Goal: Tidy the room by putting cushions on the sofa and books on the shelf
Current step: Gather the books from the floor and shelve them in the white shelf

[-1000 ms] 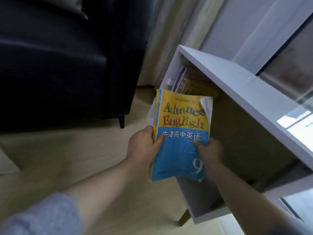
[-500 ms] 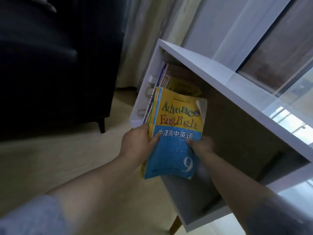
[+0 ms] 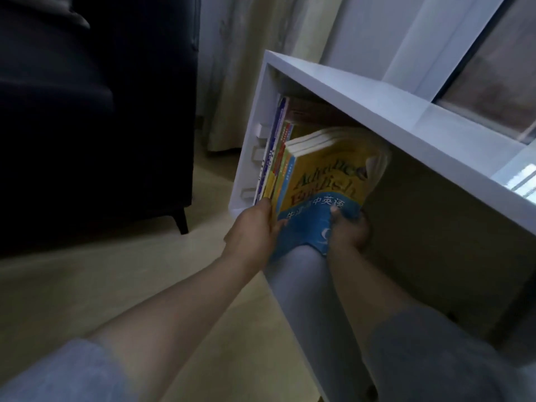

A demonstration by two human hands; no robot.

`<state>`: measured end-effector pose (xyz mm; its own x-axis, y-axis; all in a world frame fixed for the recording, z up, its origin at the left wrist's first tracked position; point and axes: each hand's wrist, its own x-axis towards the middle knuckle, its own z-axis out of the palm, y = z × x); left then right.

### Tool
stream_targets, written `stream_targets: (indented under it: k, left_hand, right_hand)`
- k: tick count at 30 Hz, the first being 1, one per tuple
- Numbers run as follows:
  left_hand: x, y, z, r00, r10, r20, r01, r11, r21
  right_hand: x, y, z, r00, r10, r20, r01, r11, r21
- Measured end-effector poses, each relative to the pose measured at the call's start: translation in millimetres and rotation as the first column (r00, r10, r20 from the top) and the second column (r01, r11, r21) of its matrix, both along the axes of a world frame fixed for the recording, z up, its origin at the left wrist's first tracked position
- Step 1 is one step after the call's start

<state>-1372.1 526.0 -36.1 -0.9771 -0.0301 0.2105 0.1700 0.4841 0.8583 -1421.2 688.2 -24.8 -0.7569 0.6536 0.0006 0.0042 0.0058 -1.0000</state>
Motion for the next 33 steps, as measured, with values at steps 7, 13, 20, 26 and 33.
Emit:
stream_targets:
  k: [7,13,20,26,33]
  left_hand:
    - [-24.1,10.9,-11.1,1.0,-0.015,-0.005,0.015,0.999,-0.038]
    - [-38.9,13.4,-15.8,0.997,-0.056,-0.05,0.053,0.996,-0.065]
    - [-53.7,8.2,-20.1,0.998,-0.058,-0.032,0.059,0.998,0.019]
    - [-67.2,12.2,-18.5,0.999,-0.044,0.014,0.043,0.998,0.036]
    - [-78.8,14.2,-19.5,1.0,-0.013,0.003,0.012,0.996,0.093]
  right_hand:
    - [-23.7,5.6,-33.4,0.998,-0.047,0.049,0.049,0.998,-0.041]
    - [-27.5,-1.7,-62.5,0.99,-0.043,0.135,0.059,0.991,-0.117]
    - [-31.0,-14.1,-72.4,0.977,-0.06,0.206,0.111,0.963,-0.247]
    - [-40.2,-13.8,-74.1,0.989,-0.087,0.115,0.121,0.938,-0.324]
    - [-54.7,-10.5,-74.7,0.997,-0.024,0.066,0.045,0.943,-0.331]
